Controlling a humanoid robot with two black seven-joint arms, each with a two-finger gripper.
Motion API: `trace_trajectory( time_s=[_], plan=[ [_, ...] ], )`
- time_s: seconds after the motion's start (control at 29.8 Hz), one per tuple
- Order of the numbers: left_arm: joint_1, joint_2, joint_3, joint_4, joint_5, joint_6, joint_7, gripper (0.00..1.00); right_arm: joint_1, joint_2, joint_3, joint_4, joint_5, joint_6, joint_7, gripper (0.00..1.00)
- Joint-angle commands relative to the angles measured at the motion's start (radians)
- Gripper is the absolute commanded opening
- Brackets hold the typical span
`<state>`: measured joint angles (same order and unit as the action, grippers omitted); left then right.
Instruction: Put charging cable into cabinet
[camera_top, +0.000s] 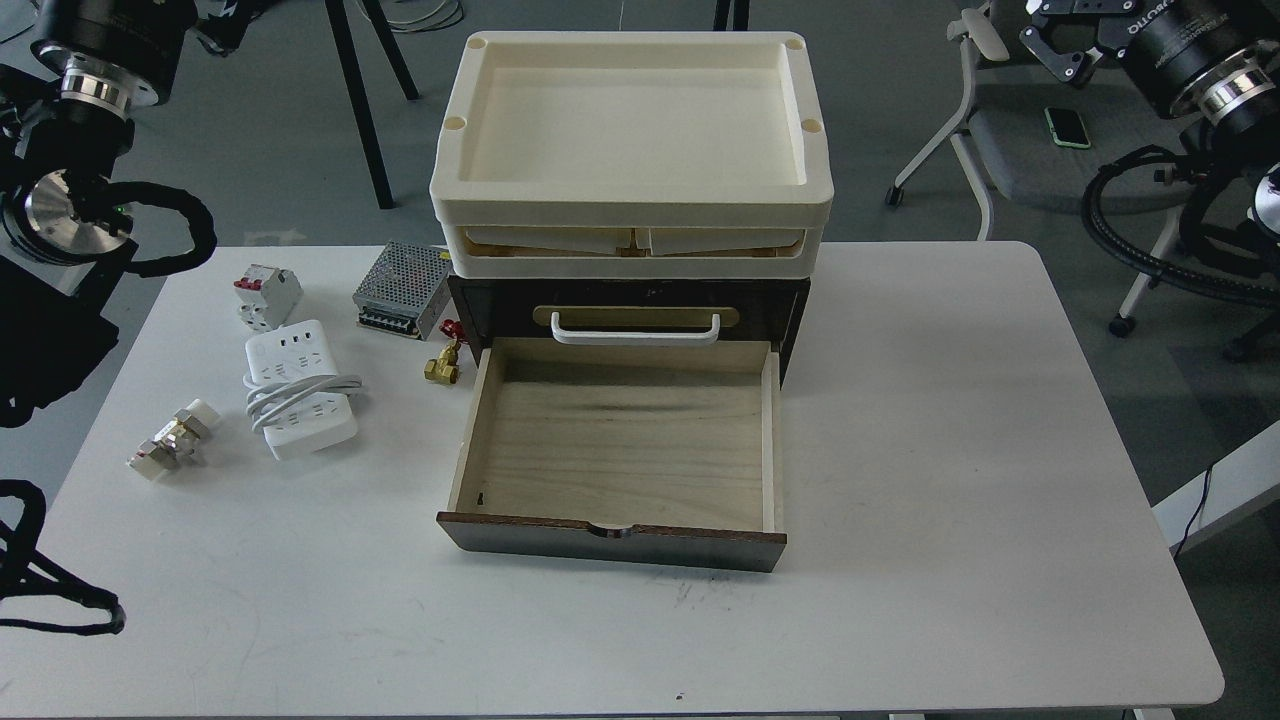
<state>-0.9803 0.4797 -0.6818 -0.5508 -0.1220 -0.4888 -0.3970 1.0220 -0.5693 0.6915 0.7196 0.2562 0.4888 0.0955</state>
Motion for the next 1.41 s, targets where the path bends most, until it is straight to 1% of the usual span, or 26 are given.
trace_trajectory(
  time_s=[0.0, 0.07, 0.1, 0.13, 0.27, 0.3, 0.37, 0.44, 0.54, 0.57, 0.64, 0.67, 0.77, 0.84, 0.91, 1.01, 1.07, 1.17, 1.24, 1.27, 1.31, 1.34, 1.37],
  plan=[
    [0.023, -0.022, 0.004, 0.017, 0.004, 0.0, -0.025, 1.0, -0.003, 0.0, 0.017, 0.001, 0.0, 0.0, 0.001, 1.0],
    [0.025, -0.035, 0.007, 0.019, 0.005, 0.0, -0.037, 1.0, -0.002, 0.0, 0.019, 0.001, 0.0, 0.0, 0.001, 1.0],
    [0.023, -0.036, 0.007, 0.019, 0.005, 0.0, -0.039, 1.0, -0.002, 0.0, 0.019, 0.001, 0.0, 0.0, 0.001, 1.0],
    [0.019, -0.033, 0.007, 0.019, 0.005, 0.0, -0.031, 1.0, -0.002, 0.0, 0.019, 0.003, 0.0, 0.0, 0.004, 1.0],
    [0.026, -0.029, -0.018, 0.029, -0.014, 0.0, -0.045, 1.0, -0.006, -0.001, 0.02, 0.004, 0.002, 0.0, 0.007, 1.0],
    [0.029, -0.038, -0.028, 0.051, -0.024, 0.0, -0.052, 1.0, -0.011, -0.001, 0.025, 0.007, 0.002, 0.0, 0.01, 1.0],
    [0.04, -0.053, -0.045, 0.065, -0.037, 0.0, -0.092, 1.0, -0.013, -0.001, 0.033, 0.009, 0.002, 0.0, 0.01, 1.0],
    [0.051, -0.085, -0.048, 0.051, -0.038, 0.0, -0.092, 1.0, -0.013, -0.001, 0.037, 0.009, 0.0, 0.0, 0.01, 1.0],
    [0.051, -0.085, -0.062, 0.019, -0.038, 0.0, -0.092, 1.0, -0.01, -0.012, 0.039, 0.011, 0.001, 0.0, 0.01, 1.0],
    [0.051, -0.072, -0.093, -0.015, -0.039, 0.0, -0.092, 1.0, -0.01, -0.017, 0.04, 0.012, 0.002, 0.0, 0.012, 1.0],
    [0.069, -0.012, -0.162, -0.136, -0.035, 0.0, -0.092, 1.0, -0.016, -0.044, 0.052, 0.018, 0.002, 0.0, 0.012, 1.0],
    [0.086, 0.034, -0.176, -0.208, -0.028, 0.0, -0.092, 1.0, -0.022, -0.07, 0.057, 0.02, 0.002, 0.0, 0.012, 1.0],
    [0.114, 0.227, -0.16, -0.484, 0.043, 0.0, -0.092, 1.0, -0.065, -0.132, 0.074, 0.034, 0.021, 0.0, 0.012, 1.0],
    [0.114, 0.351, -0.122, -0.631, 0.202, 0.0, -0.092, 1.0, -0.117, -0.164, 0.109, 0.044, 0.031, 0.0, 0.012, 1.0],
    [0.114, 0.459, -0.098, -0.742, 0.426, 0.0, -0.092, 1.0, -0.175, -0.188, 0.163, 0.053, 0.038, 0.0, 0.01, 1.0],
    [0.118, 0.575, -0.058, -0.866, 0.838, 0.0, -0.092, 1.0, -0.27, -0.219, 0.232, 0.099, 0.043, 0.0, 0.009, 1.0],
    [0.12, 0.622, 0.002, -0.912, 1.099, 0.0, -0.092, 1.0, -0.321, -0.245, 0.253, 0.148, 0.043, 0.0, 0.007, 1.0],
    [0.123, 0.639, 0.128, -0.923, 1.492, 0.0, -0.092, 1.0, -0.361, -0.262, 0.258, 0.211, 0.041, 0.0, 0.009, 1.0],
    [0.123, 0.636, 0.229, -0.911, 1.765, 0.0, -0.092, 0.99, -0.361, -0.264, 0.261, 0.218, 0.041, 0.0, 0.009, 1.0],
    [0.123, 0.632, 0.285, -0.899, 1.892, 0.024, -0.092, 0.99, -0.361, -0.264, 0.264, 0.218, 0.041, 0.0, 0.009, 1.0],
    [0.123, 0.629, 0.336, -0.861, 1.995, 0.063, -0.092, 0.99, -0.359, -0.262, 0.269, 0.218, 0.041, 0.0, 0.009, 1.0],
    [0.12, 0.616, 0.376, -0.792, 2.059, 0.088, -0.092, 0.99, -0.358, -0.261, 0.273, 0.218, 0.04, 0.0, 0.009, 1.0],
    [0.12, 0.59, 0.405, -0.716, 2.081, 0.096, -0.092, 0.99, -0.355, -0.257, 0.276, 0.218, 0.04, 0.0, 0.009, 1.0]
  ],
)
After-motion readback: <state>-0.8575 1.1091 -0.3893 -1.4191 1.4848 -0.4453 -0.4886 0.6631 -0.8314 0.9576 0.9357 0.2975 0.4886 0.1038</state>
